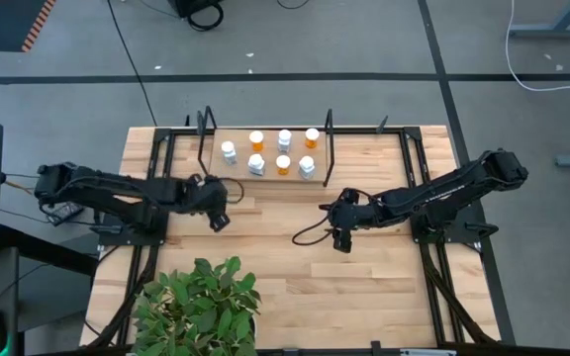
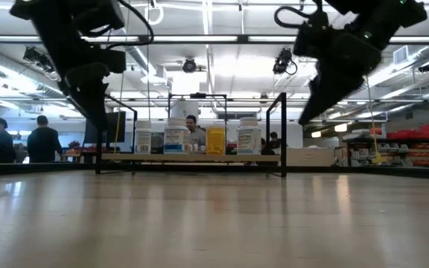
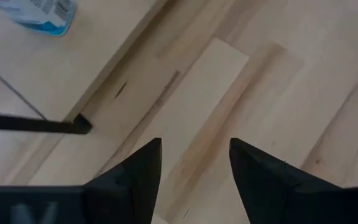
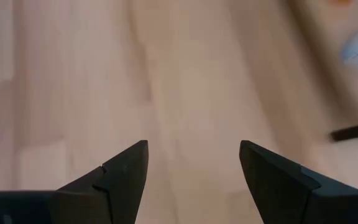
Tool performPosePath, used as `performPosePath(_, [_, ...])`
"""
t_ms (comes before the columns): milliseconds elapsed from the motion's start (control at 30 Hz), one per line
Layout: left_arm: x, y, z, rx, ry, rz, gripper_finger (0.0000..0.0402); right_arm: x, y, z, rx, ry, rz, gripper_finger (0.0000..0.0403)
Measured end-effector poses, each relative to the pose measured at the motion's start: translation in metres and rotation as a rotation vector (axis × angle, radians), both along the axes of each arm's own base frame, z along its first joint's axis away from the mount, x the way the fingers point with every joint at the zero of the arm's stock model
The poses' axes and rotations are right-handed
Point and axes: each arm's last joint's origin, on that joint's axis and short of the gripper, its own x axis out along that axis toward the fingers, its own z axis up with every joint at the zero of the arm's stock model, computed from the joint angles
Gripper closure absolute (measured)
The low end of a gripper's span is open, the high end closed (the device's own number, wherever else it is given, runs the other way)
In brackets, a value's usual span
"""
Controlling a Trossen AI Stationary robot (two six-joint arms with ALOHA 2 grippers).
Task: Pick and place medicine bottles onto shelf by color
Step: Put the white pill bottle on the shelf
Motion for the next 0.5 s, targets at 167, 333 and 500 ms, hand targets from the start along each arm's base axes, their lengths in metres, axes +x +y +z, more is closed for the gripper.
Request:
performPosePath(167, [-0.004, -0.021, -0.006, 0.06, -0.056, 0.066, 0.0217, 0.011, -0.006, 0.023, -0.045, -0.044, -0.012, 0.0143])
performPosePath(333, [-0.01, -0.043, -0.013, 0.095, -0.152, 0.112, 0.0229, 0.024, -0.011, 0.055, -0.094, -0.108, 0.032, 0.0157])
performPosePath(500, [-0.019, -0.062, -0.026, 0.102, -0.26, 0.124, 0.0238, 0.043, -0.019, 0.076, -0.142, -0.138, 0.057, 0.0175])
